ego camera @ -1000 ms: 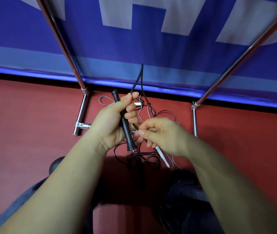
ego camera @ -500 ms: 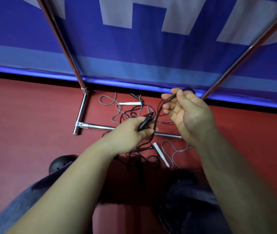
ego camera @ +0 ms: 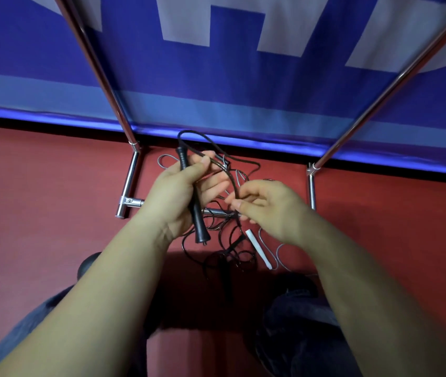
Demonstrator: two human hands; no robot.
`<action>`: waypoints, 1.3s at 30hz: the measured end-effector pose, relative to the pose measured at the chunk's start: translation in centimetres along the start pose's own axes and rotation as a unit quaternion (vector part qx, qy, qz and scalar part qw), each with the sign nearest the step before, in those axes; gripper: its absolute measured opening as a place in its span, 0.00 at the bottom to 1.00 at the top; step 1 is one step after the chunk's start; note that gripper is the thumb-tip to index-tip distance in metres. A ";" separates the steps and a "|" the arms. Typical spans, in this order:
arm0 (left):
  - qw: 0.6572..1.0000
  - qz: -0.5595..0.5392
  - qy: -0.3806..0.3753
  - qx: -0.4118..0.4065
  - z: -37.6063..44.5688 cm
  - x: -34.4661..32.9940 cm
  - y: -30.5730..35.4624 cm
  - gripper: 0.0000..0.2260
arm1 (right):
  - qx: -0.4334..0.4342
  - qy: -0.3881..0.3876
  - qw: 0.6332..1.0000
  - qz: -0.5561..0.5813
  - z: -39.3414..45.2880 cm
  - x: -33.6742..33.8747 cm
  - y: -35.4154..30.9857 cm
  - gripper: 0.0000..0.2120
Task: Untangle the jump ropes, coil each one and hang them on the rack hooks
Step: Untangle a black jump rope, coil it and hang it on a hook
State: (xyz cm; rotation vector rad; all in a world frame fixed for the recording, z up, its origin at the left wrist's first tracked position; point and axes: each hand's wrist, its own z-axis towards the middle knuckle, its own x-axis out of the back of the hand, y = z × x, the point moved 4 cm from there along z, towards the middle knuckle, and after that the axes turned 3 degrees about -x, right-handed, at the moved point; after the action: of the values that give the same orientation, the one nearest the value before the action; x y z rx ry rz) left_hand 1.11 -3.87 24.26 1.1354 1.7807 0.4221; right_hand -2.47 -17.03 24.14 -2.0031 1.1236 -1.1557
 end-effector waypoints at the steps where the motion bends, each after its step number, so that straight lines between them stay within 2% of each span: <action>1: 1.000 -0.007 -0.004 -0.002 0.0 0.0 0.1 0.08 | 0.002 0.006 1.000 0.007 0.0 0.2 -0.1 0.05; 3: 0.999 0.019 -0.025 -0.014 0.0 -0.1 0.1 0.08 | 0.005 0.024 0.999 0.048 0.1 0.4 -0.5 0.08; 5: 0.987 0.144 -0.058 -0.031 0.1 0.0 -0.2 0.09 | 0.004 0.051 0.989 0.142 0.1 0.8 -1.1 0.10; 6: 0.966 0.239 -0.085 -0.041 0.0 0.0 -0.5 0.10 | 0.000 0.066 0.975 0.211 0.1 1.2 -1.3 0.11; 8: 0.899 0.407 -0.157 -0.041 -0.4 -0.2 -1.7 0.10 | -0.013 0.092 0.930 0.355 0.1 2.2 -1.4 0.10; 10: 0.845 0.495 -0.202 -0.029 -0.8 -0.2 -2.6 0.09 | -0.024 0.112 0.884 0.452 0.2 2.9 -1.1 0.09; 12: 0.829 0.523 -0.195 -0.037 -0.9 -0.1 -2.5 0.08 | -0.030 0.117 0.858 0.499 0.3 2.9 -1.0 0.10; 14: 0.833 0.522 -0.170 -0.060 -0.7 -0.1 -2.0 0.09 | -0.025 0.109 0.848 0.518 0.3 2.8 -1.1 0.10; 16: 0.857 0.488 -0.150 -0.074 -0.5 -0.2 -1.7 0.09 | -0.013 0.103 0.860 0.499 0.3 2.9 -1.2 0.09; 18: 0.895 0.424 -0.119 -0.073 -0.3 -0.1 -1.5 0.08 | -0.013 0.093 0.912 0.398 0.3 2.7 -1.4 0.06; 20: 0.945 0.315 -0.070 -0.053 -0.1 0.3 -1.1 0.08 | -0.028 0.054 0.974 0.219 0.4 1.6 -0.9 0.05; 21: 0.964 0.258 -0.054 -0.041 0.0 0.5 -0.9 0.08 | -0.032 0.025 0.991 0.131 0.3 0.8 -0.5 0.06; 23: 0.983 0.177 -0.052 -0.018 -0.1 0.2 -0.5 0.08 | -0.024 -0.014 1.000 0.009 0.2 -0.3 0.1 0.05; 27: 0.995 0.085 -0.053 -0.006 -0.2 -0.3 -0.1 0.07 | -0.029 0.024 0.998 -0.053 0.2 0.3 0.3 0.06; 30: 0.997 0.061 -0.047 -0.022 0.0 -0.1 0.2 0.07 | -0.046 0.025 0.991 -0.122 0.3 0.4 0.7 0.13; 32: 0.996 0.064 -0.057 -0.023 0.2 0.0 0.2 0.08 | -0.049 0.020 0.995 -0.081 0.3 0.3 0.6 0.13; 35: 0.989 0.120 -0.083 -0.017 0.2 -0.1 -0.5 0.09 | -0.037 0.062 0.993 0.090 0.4 1.0 -0.5 0.15; 37: 0.985 0.141 -0.104 0.002 0.1 -0.2 -1.0 0.10 | -0.029 0.080 0.971 0.223 0.4 1.6 -1.0 0.15; 39: 0.979 0.158 -0.125 0.023 0.0 -0.2 -1.2 0.09 | -0.015 0.083 0.947 0.310 0.2 1.9 -1.4 0.15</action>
State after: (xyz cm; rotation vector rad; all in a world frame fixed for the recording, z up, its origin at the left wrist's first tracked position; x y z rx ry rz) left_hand 0.47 -4.66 23.54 1.4442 1.4032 0.4067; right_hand -1.21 -17.99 25.96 -1.4117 1.7032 -0.9750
